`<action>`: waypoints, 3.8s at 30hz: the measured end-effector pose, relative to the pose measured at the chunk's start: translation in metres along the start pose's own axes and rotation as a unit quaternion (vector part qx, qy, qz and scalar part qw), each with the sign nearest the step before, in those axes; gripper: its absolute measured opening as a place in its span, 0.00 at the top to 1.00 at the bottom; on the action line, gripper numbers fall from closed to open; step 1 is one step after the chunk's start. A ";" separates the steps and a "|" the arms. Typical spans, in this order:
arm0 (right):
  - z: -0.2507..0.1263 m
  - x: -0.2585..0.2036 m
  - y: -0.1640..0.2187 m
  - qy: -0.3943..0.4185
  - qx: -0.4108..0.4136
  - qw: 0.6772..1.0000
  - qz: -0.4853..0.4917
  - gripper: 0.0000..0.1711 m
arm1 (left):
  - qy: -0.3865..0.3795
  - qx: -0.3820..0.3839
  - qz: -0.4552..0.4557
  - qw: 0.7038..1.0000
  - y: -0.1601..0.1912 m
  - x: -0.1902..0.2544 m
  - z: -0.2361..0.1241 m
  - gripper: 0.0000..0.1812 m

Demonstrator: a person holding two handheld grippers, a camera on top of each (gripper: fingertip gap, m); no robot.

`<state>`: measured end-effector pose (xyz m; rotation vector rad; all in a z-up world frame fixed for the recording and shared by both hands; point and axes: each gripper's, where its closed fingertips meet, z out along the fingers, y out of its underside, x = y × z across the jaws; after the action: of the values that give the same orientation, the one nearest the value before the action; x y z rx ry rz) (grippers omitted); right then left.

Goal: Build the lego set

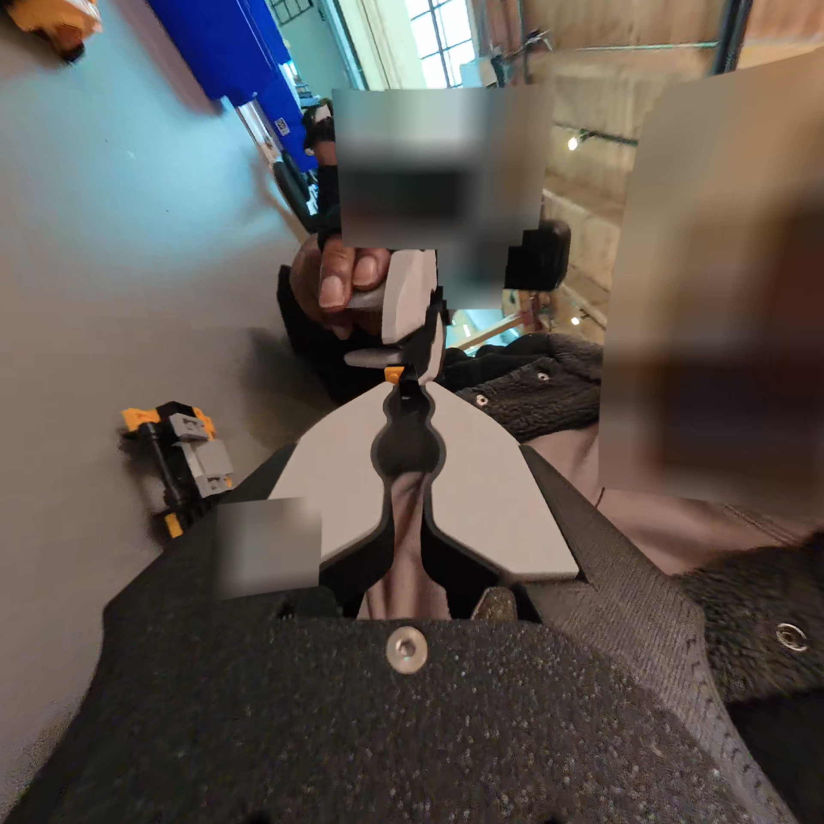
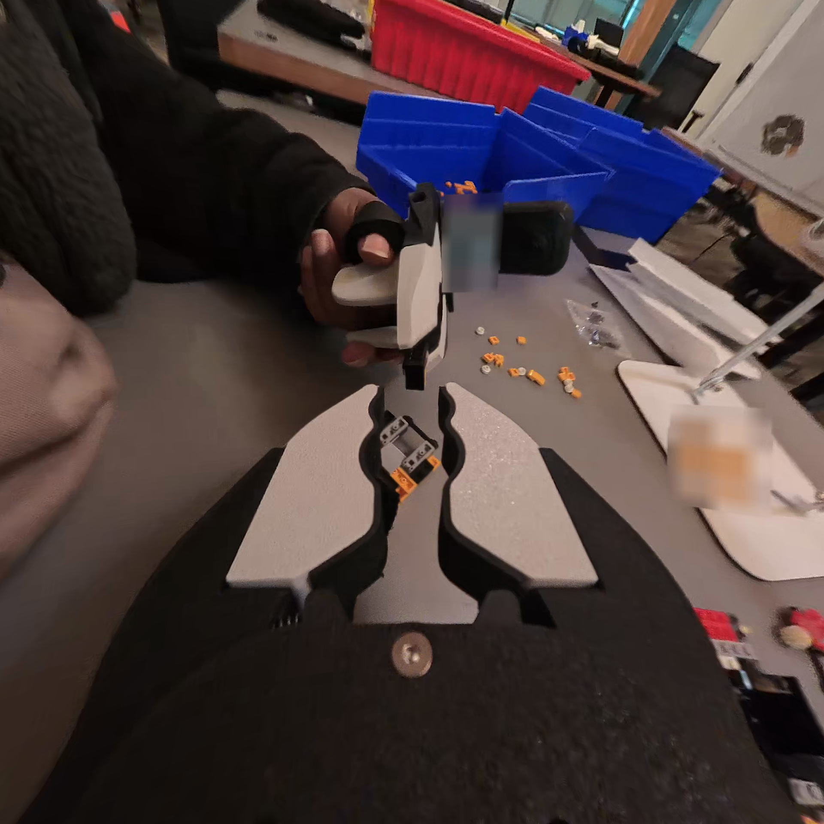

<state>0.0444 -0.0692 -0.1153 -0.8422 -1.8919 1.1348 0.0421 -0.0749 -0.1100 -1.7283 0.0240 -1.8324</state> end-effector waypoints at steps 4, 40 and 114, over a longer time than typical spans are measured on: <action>0.004 0.001 0.001 0.018 -0.006 1.000 -0.020 0.90 | 0.006 -0.005 -0.023 1.000 0.003 -0.003 0.003 0.96; 0.037 0.012 0.072 0.017 -0.229 0.918 0.324 0.96 | -0.335 -0.114 0.149 0.923 0.020 -0.074 -0.033 0.88; 0.042 0.009 0.046 0.136 -0.236 0.936 -0.222 0.70 | -0.264 0.020 0.177 0.948 -0.014 -0.048 -0.021 0.85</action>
<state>0.0105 -0.0611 -0.1679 -0.7180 -2.0028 0.2742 0.0149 -0.0510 -0.1501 -1.9831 0.0750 -1.0735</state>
